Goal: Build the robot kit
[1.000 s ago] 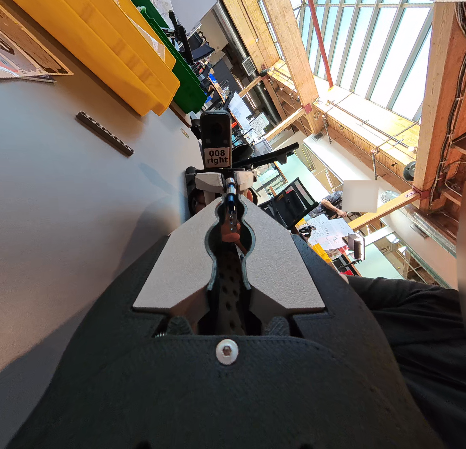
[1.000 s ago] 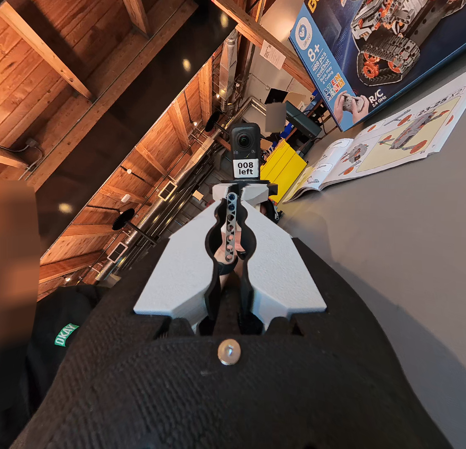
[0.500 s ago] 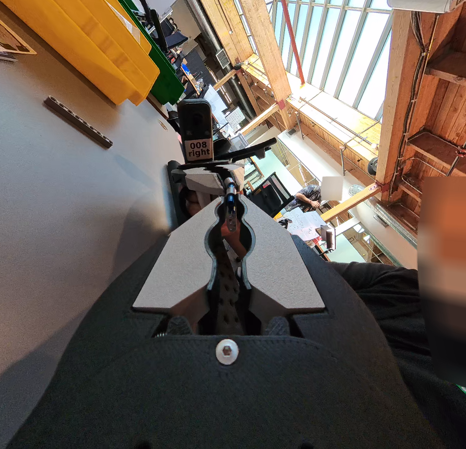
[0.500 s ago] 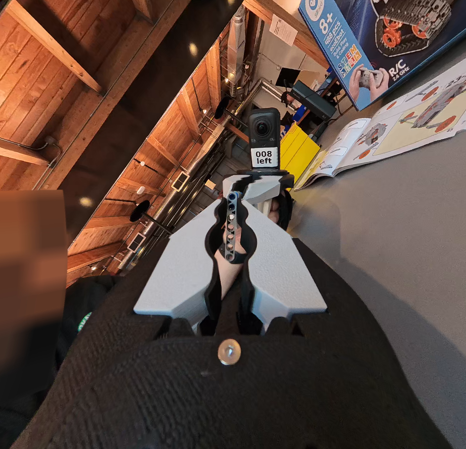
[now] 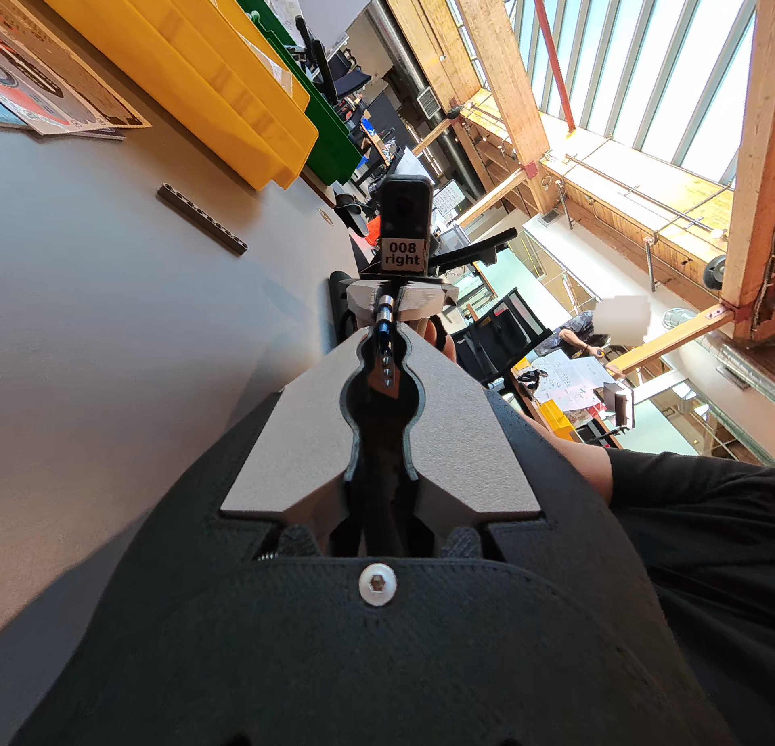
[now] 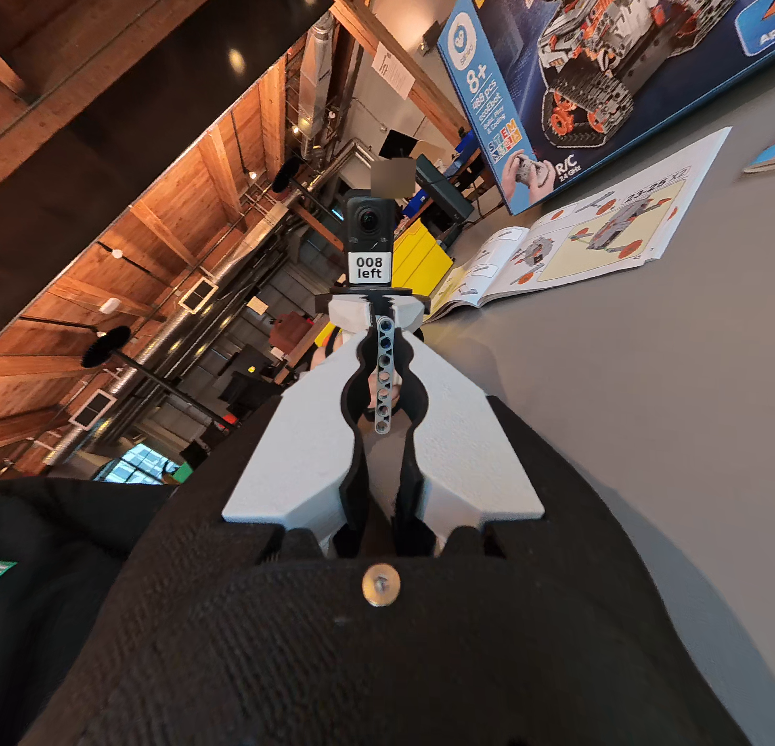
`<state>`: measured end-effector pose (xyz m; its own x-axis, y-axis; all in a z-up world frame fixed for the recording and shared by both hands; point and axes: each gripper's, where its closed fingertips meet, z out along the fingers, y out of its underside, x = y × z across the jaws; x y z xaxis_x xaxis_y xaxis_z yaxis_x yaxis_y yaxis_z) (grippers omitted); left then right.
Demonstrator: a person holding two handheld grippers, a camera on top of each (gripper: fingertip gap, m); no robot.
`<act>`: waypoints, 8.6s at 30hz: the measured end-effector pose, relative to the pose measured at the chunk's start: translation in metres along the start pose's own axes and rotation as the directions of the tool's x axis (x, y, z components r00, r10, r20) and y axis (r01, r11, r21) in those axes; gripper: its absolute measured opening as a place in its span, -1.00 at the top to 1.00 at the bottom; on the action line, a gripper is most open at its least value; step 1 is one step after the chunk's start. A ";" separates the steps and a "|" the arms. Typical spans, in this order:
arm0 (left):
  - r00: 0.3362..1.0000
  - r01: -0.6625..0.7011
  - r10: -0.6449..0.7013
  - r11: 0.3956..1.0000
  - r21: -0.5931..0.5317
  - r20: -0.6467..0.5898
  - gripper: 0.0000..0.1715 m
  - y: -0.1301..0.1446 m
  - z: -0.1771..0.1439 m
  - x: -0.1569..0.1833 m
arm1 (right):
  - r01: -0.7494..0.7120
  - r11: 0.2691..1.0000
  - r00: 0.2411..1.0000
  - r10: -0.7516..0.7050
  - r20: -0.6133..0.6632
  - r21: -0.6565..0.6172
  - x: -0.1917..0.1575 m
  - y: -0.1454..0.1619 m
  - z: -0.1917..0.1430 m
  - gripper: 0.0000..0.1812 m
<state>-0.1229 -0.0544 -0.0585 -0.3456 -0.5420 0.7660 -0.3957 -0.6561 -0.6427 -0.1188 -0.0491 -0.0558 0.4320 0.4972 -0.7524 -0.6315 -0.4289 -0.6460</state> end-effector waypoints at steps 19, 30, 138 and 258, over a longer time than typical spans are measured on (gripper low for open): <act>0.991 -0.024 0.015 0.998 -0.061 -0.136 0.94 0.011 0.021 0.045 | 0.038 0.997 0.990 -0.030 -0.134 0.062 -0.043 0.000 -0.028 0.94; 0.997 -0.069 0.069 0.998 0.008 -0.042 0.94 -0.003 0.001 0.028 | -0.053 0.998 0.993 0.057 0.105 -0.039 -0.028 -0.006 -0.002 0.94; 0.998 -0.048 0.054 0.991 -0.124 0.041 0.93 0.022 -0.017 -0.033 | 0.005 0.869 0.995 0.046 0.090 -0.494 0.027 0.052 0.024 0.94; 0.987 0.160 -0.157 0.937 0.311 -0.034 0.94 -0.030 -0.054 -0.042 | -0.224 0.961 0.953 0.251 0.170 -0.163 0.036 -0.004 0.066 0.94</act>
<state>-0.1426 0.0165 -0.0724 -0.3084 -0.4142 0.8564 -0.1612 -0.8645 -0.4761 -0.1429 0.0205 -0.0717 0.1437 0.4941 -0.8574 -0.5988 -0.6464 -0.4729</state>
